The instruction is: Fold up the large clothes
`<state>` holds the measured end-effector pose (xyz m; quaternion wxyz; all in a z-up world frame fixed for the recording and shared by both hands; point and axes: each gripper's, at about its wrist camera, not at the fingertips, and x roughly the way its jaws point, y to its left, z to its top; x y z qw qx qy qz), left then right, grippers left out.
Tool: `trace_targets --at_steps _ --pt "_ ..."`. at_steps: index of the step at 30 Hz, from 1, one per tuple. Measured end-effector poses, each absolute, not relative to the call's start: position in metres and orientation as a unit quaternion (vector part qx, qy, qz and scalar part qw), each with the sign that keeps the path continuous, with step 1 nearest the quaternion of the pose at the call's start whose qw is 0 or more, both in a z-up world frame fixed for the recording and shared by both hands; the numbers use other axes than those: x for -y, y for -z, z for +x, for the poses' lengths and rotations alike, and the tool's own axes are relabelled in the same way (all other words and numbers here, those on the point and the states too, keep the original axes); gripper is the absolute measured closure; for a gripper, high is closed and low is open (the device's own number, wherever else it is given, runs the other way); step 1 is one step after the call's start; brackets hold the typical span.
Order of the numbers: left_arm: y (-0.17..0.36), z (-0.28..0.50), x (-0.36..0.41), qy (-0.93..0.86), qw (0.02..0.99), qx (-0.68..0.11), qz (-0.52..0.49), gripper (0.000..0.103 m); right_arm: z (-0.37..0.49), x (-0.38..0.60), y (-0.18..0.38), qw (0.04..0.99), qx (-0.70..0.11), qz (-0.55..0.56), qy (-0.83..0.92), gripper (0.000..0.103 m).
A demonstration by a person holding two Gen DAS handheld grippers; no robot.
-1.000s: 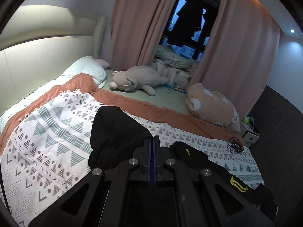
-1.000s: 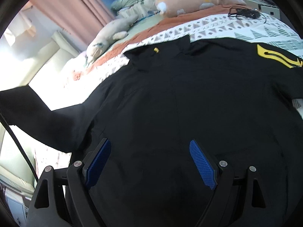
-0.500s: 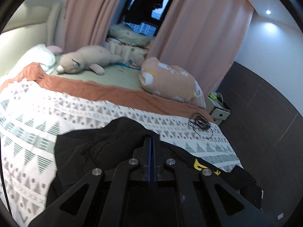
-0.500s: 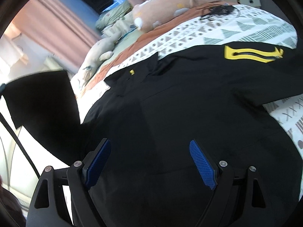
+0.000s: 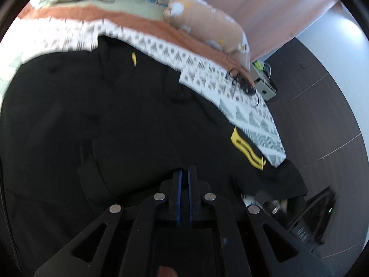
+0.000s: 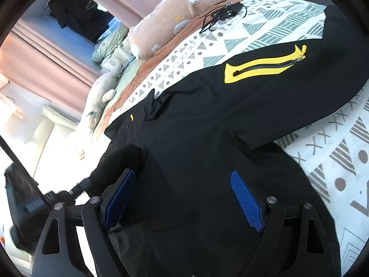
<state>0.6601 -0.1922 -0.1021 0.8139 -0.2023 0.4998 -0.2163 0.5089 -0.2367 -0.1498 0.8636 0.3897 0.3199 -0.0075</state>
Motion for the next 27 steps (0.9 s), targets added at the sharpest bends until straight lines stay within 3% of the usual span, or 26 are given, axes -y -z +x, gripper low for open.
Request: trace_targets --at_steps 3,5,6,7,10,27 --pt "0.121 0.643 0.19 0.216 0.805 -0.512 -0.206 0.091 0.504 0.236 0.146 0.867 -0.318 0.383 0.006 0.019" --pt "0.128 0.631 0.184 0.213 0.805 -0.512 -0.214 0.076 0.504 0.232 0.144 0.871 -0.319 0.375 0.003 0.019" --pt "0.13 0.626 0.179 0.212 0.804 -0.509 -0.223 0.043 0.503 0.228 0.142 0.872 -0.32 0.37 0.002 0.019" --pt "0.132 0.62 0.172 0.211 0.804 -0.502 -0.239 0.0 0.502 0.229 0.141 0.873 -0.32 0.367 0.0 0.019" --pt "0.132 0.6 0.152 0.204 0.812 -0.476 -0.271 0.0 0.502 0.223 0.137 0.877 -0.321 0.357 -0.001 0.019" --pt "0.083 0.532 0.047 0.102 0.91 -0.346 -0.204 0.0 0.519 0.13 0.116 0.913 -0.335 0.231 -0.02 0.019"
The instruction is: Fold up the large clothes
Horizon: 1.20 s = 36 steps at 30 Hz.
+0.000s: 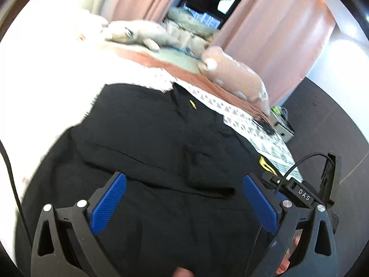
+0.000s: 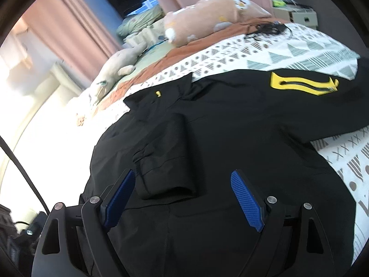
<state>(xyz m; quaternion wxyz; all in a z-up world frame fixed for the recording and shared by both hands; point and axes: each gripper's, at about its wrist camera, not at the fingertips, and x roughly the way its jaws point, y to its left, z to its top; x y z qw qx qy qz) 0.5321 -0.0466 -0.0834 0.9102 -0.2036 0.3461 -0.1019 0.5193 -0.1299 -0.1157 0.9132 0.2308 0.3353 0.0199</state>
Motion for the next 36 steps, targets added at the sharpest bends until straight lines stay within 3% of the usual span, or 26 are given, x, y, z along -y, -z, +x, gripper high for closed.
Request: trace_targets --at_steps 12,21,28,36 --pt "0.098 0.52 -0.063 0.013 0.924 -0.295 -0.241 0.0 0.556 0.027 0.129 0.928 -0.365 0.067 -0.029 0.019" --pt "0.101 0.511 -0.106 -0.065 0.929 -0.256 -0.258 0.0 0.612 -0.021 0.157 0.901 -0.434 -0.024 0.011 0.019" --pt "0.1 0.514 -0.102 -0.085 0.93 -0.258 -0.248 0.0 0.62 0.007 0.144 0.903 -0.419 -0.041 0.09 0.019" --pt "0.096 0.512 -0.081 -0.066 0.935 -0.265 -0.225 0.0 0.582 0.094 0.103 0.92 -0.357 0.05 0.152 0.019"
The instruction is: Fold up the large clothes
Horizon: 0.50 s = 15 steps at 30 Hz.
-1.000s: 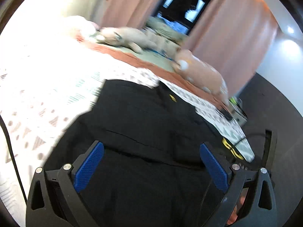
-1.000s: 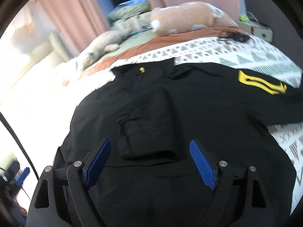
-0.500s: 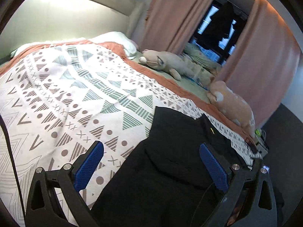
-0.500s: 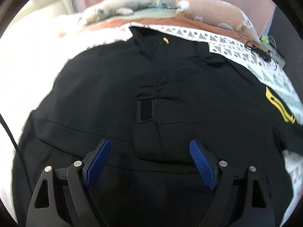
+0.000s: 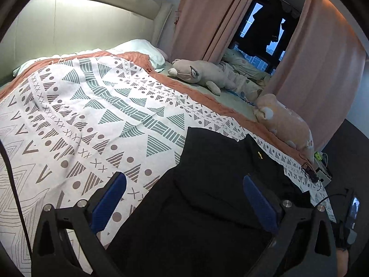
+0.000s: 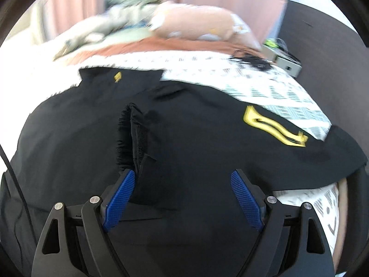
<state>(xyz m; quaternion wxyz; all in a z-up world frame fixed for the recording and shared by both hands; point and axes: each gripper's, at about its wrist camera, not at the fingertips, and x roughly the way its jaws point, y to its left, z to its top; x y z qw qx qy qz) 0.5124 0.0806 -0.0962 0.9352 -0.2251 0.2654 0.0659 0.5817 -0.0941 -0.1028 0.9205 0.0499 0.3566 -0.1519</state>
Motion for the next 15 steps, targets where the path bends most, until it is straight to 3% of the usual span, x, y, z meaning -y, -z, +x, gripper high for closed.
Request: trace_targets --at_steps 10,14,15 --pt "0.104 0.527 -0.051 -0.083 0.932 -0.292 -0.196 0.0 0.544 0.172 0.153 0.891 -0.376 0.246 0.067 0.02" --pt "0.109 0.534 -0.041 -0.074 0.931 -0.302 -0.19 0.0 0.568 0.169 0.181 0.877 -0.399 0.267 0.029 0.037" --pt "0.11 0.536 -0.038 -0.073 0.931 -0.304 -0.187 0.0 0.572 0.17 0.187 0.873 -0.404 0.27 0.022 0.048"
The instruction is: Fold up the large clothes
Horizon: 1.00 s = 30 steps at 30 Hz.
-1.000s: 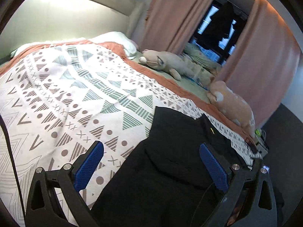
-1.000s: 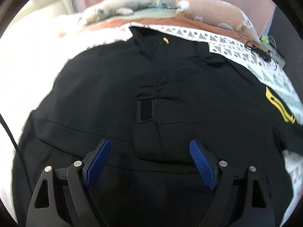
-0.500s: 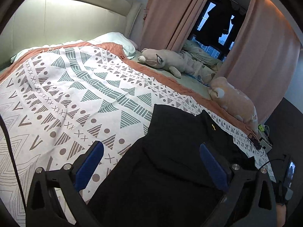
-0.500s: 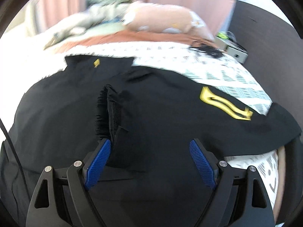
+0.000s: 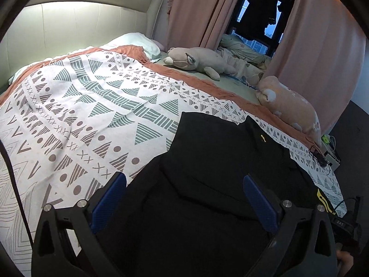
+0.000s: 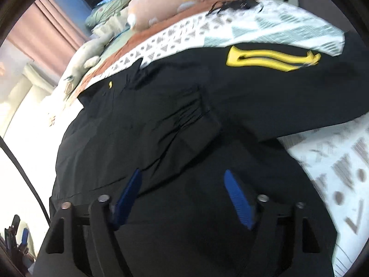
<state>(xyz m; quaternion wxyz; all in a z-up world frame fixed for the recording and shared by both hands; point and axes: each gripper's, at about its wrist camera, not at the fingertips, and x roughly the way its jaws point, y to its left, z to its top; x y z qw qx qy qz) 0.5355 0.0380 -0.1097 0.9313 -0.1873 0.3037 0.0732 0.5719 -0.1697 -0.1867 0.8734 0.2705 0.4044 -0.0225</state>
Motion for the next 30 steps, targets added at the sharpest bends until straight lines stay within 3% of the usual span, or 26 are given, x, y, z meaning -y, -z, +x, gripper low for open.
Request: trace_targets --at_steps 4,6,18,20,21,22,24,30 --pt "0.119 0.544 -0.03 -0.066 0.925 -0.327 -0.182 0.0 0.608 0.189 0.202 0.865 -0.413 0.286 0.012 0.073" --pt "0.123 0.548 -0.028 -0.059 0.922 -0.335 -0.184 0.0 0.622 0.189 0.205 0.867 -0.412 0.28 0.008 0.081" --pt "0.12 0.549 -0.022 -0.057 0.925 -0.331 -0.179 0.0 0.629 0.193 0.209 0.872 -0.383 0.305 -0.016 0.081" --pt "0.119 0.549 -0.022 -0.056 0.925 -0.329 -0.182 0.0 0.623 0.196 0.208 0.867 -0.382 0.318 -0.014 0.077" --pt "0.118 0.548 -0.023 -0.057 0.925 -0.328 -0.183 0.0 0.619 0.198 0.205 0.869 -0.382 0.314 0.002 0.064" --pt "0.118 0.548 -0.023 -0.06 0.924 -0.327 -0.186 0.0 0.61 0.198 0.199 0.875 -0.374 0.308 0.014 0.041" --pt "0.118 0.548 -0.025 -0.06 0.921 -0.33 -0.198 0.0 0.598 0.202 0.19 0.882 -0.355 0.311 0.014 0.022" --pt "0.114 0.546 -0.017 -0.052 0.922 -0.331 -0.195 0.0 0.56 0.217 0.173 0.892 -0.323 0.311 0.05 0.022"
